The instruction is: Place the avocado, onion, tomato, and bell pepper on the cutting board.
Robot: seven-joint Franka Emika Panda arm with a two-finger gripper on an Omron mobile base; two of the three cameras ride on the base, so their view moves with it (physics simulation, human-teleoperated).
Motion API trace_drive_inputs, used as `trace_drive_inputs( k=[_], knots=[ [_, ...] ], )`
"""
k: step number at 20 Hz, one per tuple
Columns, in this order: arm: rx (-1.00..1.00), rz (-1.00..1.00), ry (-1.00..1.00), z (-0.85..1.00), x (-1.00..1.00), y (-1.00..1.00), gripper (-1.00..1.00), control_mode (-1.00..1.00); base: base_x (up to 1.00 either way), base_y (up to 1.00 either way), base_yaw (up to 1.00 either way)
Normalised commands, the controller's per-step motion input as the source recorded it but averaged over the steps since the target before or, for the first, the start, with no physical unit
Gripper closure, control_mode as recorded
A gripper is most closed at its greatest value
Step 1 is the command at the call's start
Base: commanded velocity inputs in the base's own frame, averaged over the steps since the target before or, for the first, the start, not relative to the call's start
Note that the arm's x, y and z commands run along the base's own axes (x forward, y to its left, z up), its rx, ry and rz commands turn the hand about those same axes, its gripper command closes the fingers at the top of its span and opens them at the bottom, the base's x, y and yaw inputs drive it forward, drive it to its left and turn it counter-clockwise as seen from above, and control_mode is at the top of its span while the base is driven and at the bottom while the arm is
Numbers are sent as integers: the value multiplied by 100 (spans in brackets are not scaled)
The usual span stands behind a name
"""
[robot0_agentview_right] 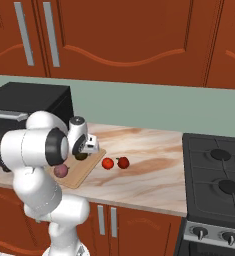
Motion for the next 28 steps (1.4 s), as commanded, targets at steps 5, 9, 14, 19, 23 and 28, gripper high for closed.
trace_drive_inputs(
  k=[5,9,14,19,23,28],
  knots=[
    [0,0,0,-28,1,0,-100,-100,0,0,0],
    [0,0,0,-8,1,0,-100,-100,0,0,0],
    [0,0,0,0,1,0,-100,-100,0,0,0],
    [0,0,-2,16,0,0,-100,-100,0,0,0],
    [0,0,-4,40,0,0,-100,-100,0,0,0],
    [0,0,-6,57,-7,-16,-100,-100,0,0,0]
  ],
)
